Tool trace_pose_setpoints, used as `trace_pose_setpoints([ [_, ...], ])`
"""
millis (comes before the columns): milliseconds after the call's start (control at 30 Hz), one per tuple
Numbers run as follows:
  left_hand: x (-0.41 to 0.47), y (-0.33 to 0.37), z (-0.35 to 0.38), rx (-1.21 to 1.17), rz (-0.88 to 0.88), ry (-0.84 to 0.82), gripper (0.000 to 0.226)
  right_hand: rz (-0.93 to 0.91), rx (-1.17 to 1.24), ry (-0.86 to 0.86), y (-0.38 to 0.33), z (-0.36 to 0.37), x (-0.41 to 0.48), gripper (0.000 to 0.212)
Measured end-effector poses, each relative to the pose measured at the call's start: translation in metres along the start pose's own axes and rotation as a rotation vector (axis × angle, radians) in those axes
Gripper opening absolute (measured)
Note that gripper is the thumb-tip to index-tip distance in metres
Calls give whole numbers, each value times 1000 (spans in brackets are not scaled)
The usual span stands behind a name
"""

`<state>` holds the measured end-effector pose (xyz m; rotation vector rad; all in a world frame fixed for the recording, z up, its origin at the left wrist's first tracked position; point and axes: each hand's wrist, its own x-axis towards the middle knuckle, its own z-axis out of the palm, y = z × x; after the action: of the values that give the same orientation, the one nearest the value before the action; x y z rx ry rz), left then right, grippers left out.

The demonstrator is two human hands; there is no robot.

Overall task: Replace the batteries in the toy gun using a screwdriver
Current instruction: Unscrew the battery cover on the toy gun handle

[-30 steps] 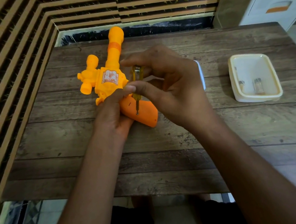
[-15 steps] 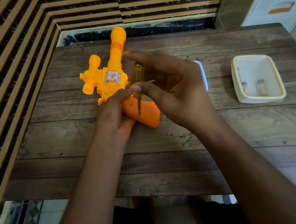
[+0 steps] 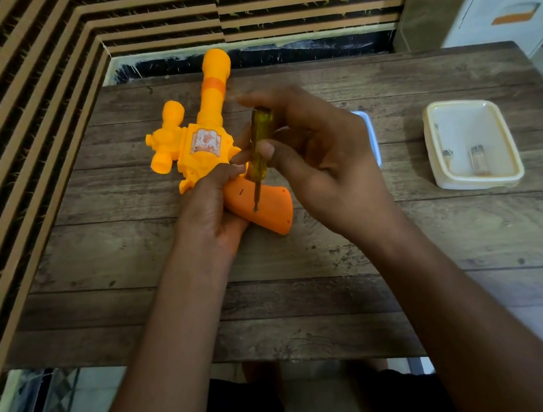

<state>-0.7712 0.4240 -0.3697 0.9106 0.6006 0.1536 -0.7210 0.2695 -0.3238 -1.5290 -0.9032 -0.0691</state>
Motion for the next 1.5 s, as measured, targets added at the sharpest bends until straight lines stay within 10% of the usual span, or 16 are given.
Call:
trace_pose_setpoints([
  [400, -10, 3, 7, -49, 29, 49, 99, -51, -101, 27, -8, 1, 2, 41],
  [633, -10, 3, 8, -36, 13, 44, 43, -36, -19, 22, -5, 0, 1, 51],
  [1167, -14, 6, 12, 4, 41, 59, 99, -23, 27, 76, -3, 4, 3, 36],
  [1500, -12, 3, 11, -8, 15, 97, 33, -27, -15, 113, -4, 0, 2, 38],
])
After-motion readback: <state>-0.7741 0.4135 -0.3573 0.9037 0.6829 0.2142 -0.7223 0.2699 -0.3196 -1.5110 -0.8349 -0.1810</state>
